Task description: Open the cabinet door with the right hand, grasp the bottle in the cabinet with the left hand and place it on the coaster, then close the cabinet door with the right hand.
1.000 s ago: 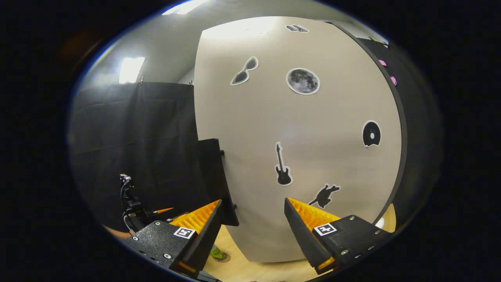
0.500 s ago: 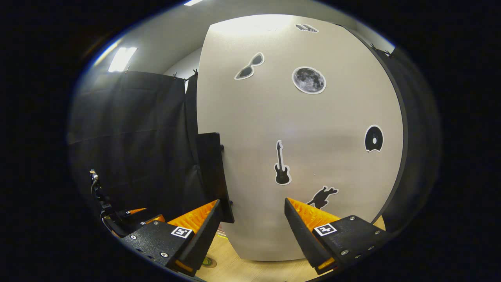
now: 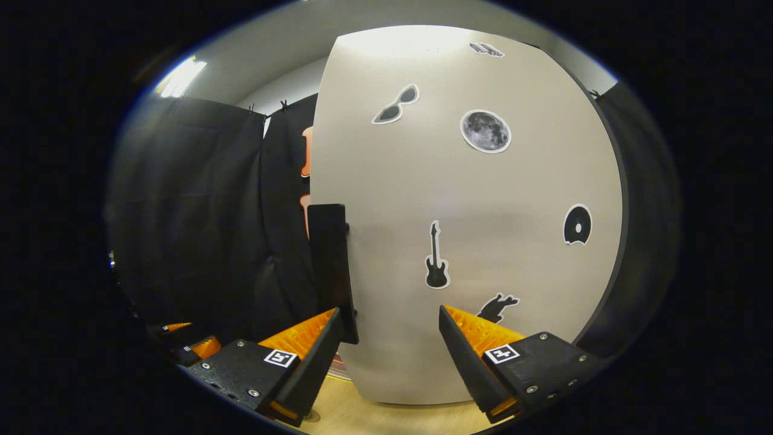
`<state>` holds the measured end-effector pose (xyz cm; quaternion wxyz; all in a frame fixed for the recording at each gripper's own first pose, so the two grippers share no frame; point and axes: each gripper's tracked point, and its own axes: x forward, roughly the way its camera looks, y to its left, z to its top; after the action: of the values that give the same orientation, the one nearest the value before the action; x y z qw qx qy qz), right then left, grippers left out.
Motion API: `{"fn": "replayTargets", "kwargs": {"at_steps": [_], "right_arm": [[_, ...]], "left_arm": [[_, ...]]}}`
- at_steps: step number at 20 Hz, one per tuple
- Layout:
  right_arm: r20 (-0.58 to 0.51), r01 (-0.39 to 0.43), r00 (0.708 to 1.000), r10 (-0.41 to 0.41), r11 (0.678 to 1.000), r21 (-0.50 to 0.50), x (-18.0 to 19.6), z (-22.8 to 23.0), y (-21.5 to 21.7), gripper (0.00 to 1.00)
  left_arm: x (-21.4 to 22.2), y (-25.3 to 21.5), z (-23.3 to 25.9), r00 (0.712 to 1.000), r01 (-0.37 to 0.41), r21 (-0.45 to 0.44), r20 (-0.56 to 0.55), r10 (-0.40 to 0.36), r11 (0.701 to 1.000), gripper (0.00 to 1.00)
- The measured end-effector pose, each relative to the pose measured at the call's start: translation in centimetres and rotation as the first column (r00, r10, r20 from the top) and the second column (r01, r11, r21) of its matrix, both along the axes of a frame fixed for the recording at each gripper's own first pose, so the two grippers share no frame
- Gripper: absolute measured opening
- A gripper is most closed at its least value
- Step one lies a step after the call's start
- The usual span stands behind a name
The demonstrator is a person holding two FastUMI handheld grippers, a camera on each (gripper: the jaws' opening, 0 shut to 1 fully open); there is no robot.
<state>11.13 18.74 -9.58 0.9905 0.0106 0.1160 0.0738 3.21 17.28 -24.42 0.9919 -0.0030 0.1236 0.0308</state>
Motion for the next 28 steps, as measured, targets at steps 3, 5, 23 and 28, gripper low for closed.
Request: {"fn": "replayTargets", "kwargs": {"at_steps": [3, 5, 23, 28], "right_arm": [[0.019, 0.028, 0.999, -0.028, 0.999, -0.028, 0.0, 0.0, 0.0, 0.97], [0.024, 0.049, 0.999, -0.048, 0.998, -0.033, 0.2, -0.1, 0.0, 0.97], [0.187, 0.137, 0.976, -0.115, 0.985, -0.108, -11.4, 5.4, -11.5, 0.96], [0.227, 0.195, 0.959, -0.168, 0.976, -0.101, -14.9, 7.8, -16.5, 0.95]], "left_arm": [[0.2, -0.3, 0.6, 1.000, 0.006, -0.010, 0.011, -0.006, 1.000, 0.94], [0.3, -1.0, 1.0, 1.000, 0.023, -0.033, 0.009, -0.023, 0.999, 0.95], [1.3, -13.6, 13.5, 0.960, 0.239, -0.061, 0.165, -0.227, 0.969, 0.94], [0.4, -19.3, 16.2, 0.938, 0.265, -0.027, 0.237, -0.251, 0.964, 0.95]]}}
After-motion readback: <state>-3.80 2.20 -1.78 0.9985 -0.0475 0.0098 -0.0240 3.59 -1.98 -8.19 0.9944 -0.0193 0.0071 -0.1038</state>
